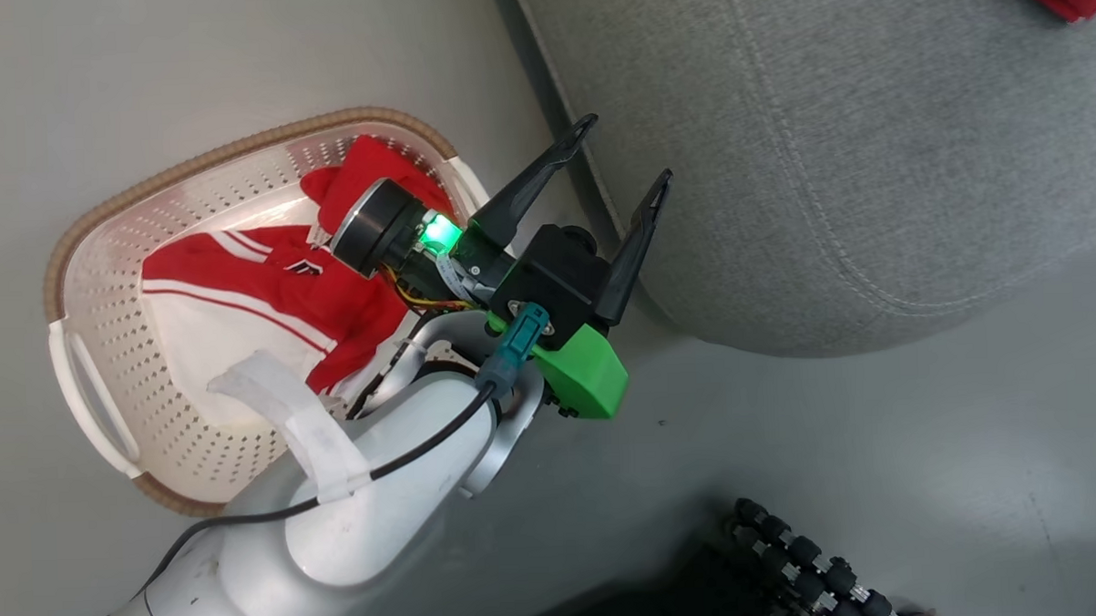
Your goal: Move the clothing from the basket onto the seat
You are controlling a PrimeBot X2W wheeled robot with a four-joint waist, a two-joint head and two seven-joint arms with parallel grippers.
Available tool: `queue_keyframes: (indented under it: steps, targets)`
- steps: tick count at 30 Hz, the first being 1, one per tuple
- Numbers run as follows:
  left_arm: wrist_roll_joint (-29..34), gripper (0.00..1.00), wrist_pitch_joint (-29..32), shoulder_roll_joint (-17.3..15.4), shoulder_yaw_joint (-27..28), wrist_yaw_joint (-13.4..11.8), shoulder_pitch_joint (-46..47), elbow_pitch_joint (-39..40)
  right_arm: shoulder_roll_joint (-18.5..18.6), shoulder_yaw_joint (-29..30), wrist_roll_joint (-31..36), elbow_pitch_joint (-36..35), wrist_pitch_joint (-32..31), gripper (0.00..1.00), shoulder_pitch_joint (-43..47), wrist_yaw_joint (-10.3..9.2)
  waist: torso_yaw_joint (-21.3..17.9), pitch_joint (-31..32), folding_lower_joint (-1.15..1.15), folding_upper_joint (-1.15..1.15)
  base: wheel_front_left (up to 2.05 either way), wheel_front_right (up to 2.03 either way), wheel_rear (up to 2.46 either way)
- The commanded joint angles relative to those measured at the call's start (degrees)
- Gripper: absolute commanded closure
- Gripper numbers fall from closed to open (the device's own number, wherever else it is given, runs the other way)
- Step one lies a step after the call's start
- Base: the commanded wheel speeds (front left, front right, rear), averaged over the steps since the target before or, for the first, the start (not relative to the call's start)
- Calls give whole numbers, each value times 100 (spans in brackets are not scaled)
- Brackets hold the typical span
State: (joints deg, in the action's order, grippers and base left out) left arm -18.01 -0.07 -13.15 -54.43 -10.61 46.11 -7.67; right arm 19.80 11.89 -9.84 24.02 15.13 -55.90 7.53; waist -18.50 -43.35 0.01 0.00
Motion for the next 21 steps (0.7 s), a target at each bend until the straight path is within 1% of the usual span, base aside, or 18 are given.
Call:
queue_keyframes:
  steps: [1,4,6,7,8,9,11,13,17,21]
  targets:
    - [2,0,-47,26,9,-43,93,-21,36,14,-24,176,3,100,-19,-8,339,-295,-1,0,0,0,0]
    - [-48,0,-126,42,49,-75,69,-90,64,40,100,625,3,100,77,-8,422,-300,-1,0,0,0,0]
    - [-80,0,-193,41,72,-99,27,-148,14,63,127,815,4,100,142,-8,473,-261,-1,0,0,0,0]
    - [-107,0,-240,49,92,-108,3,-177,-23,57,103,880,4,84,180,-8,496,-232,-1,0,0,0,0]
    - [-136,0,-281,49,103,-97,-29,-244,-64,72,33,940,4,54,224,-8,524,-175,-1,0,0,0,0]
    - [-157,0,-327,53,120,-104,-60,-293,-75,99,12,955,4,0,266,-8,543,-120,-1,0,0,0,0]
    - [-231,0,-463,96,184,-124,-136,-402,-97,199,61,884,4,0,415,-9,591,38,-1,0,0,0,0]
    - [-359,0,-626,136,252,-141,-246,-564,-215,245,152,783,3,0,668,-9,650,264,-1,0,0,0,0]
    - [-631,0,-1037,231,488,-224,-534,-960,-354,238,272,437,3,0,1271,-9,784,836,-1,0,0,0,0]
    - [-1015,0,-1345,302,802,-258,-972,-1372,-537,-166,371,98,3,0,2045,-9,900,1485,-1,0,0,0,0]
